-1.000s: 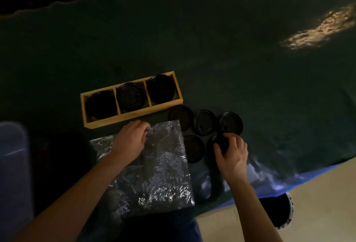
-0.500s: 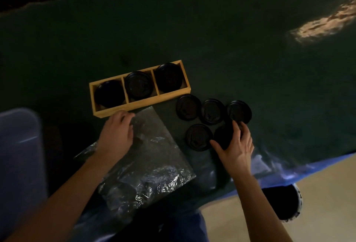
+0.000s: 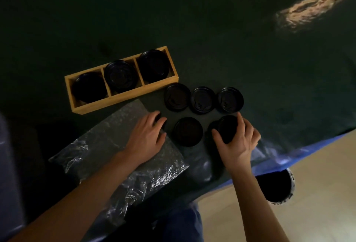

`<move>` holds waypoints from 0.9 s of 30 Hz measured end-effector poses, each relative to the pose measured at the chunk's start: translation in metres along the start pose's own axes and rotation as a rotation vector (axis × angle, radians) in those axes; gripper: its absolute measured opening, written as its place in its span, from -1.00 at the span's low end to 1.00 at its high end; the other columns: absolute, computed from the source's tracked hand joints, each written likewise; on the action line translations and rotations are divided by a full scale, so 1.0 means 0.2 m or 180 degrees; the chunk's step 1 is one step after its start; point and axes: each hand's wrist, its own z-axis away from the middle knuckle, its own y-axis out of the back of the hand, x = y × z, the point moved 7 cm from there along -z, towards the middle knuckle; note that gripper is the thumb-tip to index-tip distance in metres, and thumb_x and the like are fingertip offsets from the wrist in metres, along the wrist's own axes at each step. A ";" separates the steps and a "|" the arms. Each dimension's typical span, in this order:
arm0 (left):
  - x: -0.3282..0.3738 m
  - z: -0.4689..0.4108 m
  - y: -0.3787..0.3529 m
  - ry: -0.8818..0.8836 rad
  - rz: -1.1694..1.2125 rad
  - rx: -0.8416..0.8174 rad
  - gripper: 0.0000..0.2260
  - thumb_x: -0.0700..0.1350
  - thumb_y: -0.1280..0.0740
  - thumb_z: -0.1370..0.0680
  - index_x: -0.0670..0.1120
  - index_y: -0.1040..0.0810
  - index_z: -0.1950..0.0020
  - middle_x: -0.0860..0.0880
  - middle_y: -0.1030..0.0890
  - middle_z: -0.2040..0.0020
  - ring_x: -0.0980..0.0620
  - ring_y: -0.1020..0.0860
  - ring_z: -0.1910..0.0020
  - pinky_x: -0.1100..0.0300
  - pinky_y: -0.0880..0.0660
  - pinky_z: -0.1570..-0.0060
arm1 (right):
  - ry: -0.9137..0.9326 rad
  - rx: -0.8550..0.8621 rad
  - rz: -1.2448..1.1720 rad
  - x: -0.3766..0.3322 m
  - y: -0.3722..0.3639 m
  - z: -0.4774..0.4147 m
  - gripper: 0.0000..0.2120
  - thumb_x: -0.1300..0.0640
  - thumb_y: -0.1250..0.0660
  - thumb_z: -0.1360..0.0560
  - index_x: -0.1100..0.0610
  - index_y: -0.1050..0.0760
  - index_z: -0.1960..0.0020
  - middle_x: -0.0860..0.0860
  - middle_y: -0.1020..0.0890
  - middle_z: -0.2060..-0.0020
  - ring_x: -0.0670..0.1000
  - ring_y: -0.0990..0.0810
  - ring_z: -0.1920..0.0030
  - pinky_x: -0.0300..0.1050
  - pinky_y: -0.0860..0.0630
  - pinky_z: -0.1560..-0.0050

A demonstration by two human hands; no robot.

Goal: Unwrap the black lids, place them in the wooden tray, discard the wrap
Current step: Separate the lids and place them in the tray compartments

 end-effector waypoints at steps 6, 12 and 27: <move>-0.01 0.01 -0.07 -0.0031 -0.0182 -0.0023 -0.49 0.06 -0.29 -0.63 -0.13 -0.39 -0.52 -0.23 -0.30 -0.56 -0.23 -0.28 -0.53 -0.15 -0.30 -0.49 | 0.1090 -0.0193 -0.0042 -0.29 -0.09 0.09 -0.18 -0.25 -0.48 -0.40 0.21 -0.41 -0.48 0.19 -0.45 -0.29 0.23 -0.40 -0.27 0.15 -0.34 -0.32; -0.05 0.02 -0.09 -0.0069 0.0088 0.0097 -0.48 0.10 -0.29 -0.61 -0.11 -0.42 -0.51 -0.18 -0.34 -0.56 -0.20 -0.28 -0.54 -0.14 -0.27 -0.50 | 0.1483 -0.0992 0.0609 -0.41 -0.35 0.15 -0.20 -0.18 -0.51 -0.42 0.25 -0.41 -0.48 0.28 -0.49 -0.35 0.32 -0.49 -0.32 0.27 -0.48 -0.29; -0.06 -0.03 -0.05 0.0177 0.0271 -0.0087 -0.47 0.10 -0.44 -0.53 -0.06 -0.49 -0.45 -0.13 -0.36 -0.51 -0.17 -0.31 -0.51 -0.17 -0.30 -0.48 | 0.0518 0.0293 -0.0110 -0.24 0.07 -0.43 -0.19 0.00 -0.57 -0.40 0.32 -0.35 -0.49 0.31 -0.45 -0.37 0.37 -0.41 -0.36 0.25 -0.31 -0.42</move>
